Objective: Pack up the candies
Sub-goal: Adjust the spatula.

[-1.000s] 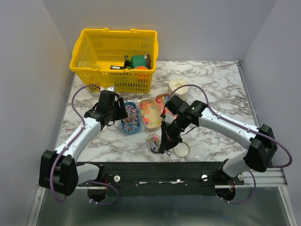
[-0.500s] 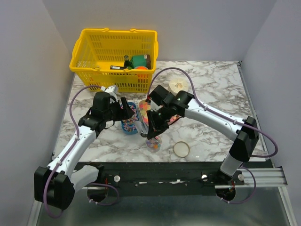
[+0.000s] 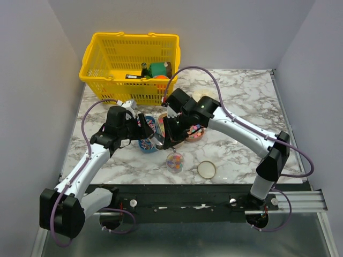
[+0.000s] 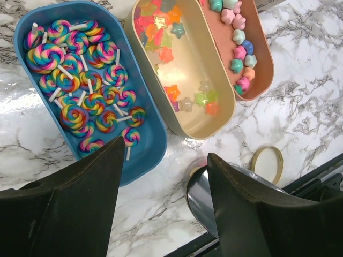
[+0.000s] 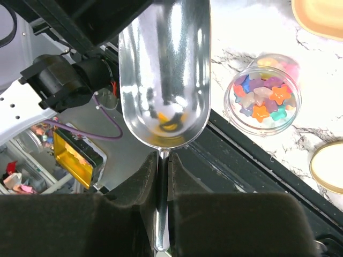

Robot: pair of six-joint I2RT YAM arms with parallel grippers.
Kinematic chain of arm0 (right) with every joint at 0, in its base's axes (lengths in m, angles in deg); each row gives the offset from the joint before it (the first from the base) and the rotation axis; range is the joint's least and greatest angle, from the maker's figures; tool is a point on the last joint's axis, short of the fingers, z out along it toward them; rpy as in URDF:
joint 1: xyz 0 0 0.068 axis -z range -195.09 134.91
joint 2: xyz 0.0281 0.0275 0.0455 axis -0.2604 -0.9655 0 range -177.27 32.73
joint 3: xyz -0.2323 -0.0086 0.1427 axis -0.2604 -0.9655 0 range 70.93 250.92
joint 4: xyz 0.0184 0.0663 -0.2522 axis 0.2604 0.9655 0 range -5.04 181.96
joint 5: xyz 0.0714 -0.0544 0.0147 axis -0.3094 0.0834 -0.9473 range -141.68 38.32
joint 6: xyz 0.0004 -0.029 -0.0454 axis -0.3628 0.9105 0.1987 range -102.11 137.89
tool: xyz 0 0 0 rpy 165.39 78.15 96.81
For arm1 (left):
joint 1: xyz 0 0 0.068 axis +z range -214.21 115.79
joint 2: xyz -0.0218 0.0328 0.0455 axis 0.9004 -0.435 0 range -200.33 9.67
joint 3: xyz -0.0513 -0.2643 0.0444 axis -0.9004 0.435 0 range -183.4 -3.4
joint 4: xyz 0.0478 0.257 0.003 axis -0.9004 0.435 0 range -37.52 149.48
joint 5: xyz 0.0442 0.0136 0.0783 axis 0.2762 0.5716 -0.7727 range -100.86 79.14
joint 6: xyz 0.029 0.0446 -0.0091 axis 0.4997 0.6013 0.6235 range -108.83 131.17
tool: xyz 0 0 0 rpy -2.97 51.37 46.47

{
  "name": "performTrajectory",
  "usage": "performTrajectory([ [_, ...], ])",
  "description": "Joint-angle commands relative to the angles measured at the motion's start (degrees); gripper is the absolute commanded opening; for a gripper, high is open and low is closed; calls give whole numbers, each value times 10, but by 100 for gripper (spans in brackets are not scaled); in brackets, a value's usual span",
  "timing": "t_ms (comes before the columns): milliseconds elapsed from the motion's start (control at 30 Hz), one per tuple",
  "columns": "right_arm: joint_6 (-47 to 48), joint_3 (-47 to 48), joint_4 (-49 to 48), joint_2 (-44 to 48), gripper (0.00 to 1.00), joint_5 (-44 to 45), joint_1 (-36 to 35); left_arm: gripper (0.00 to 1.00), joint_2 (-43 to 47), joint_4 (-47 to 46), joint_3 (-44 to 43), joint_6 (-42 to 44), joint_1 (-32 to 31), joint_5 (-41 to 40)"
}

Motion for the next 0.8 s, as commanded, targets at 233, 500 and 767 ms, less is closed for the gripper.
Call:
performTrajectory([
  [233,25,74,-13,-48,1,17,-4,73,-23,29,-21,27,-4,-29],
  [500,14,118,-4,-90,1,46,-5,72,-45,28,-36,20,-4,-50],
  [767,30,112,40,-138,1,74,-4,82,-65,103,-93,-10,10,-217],
])
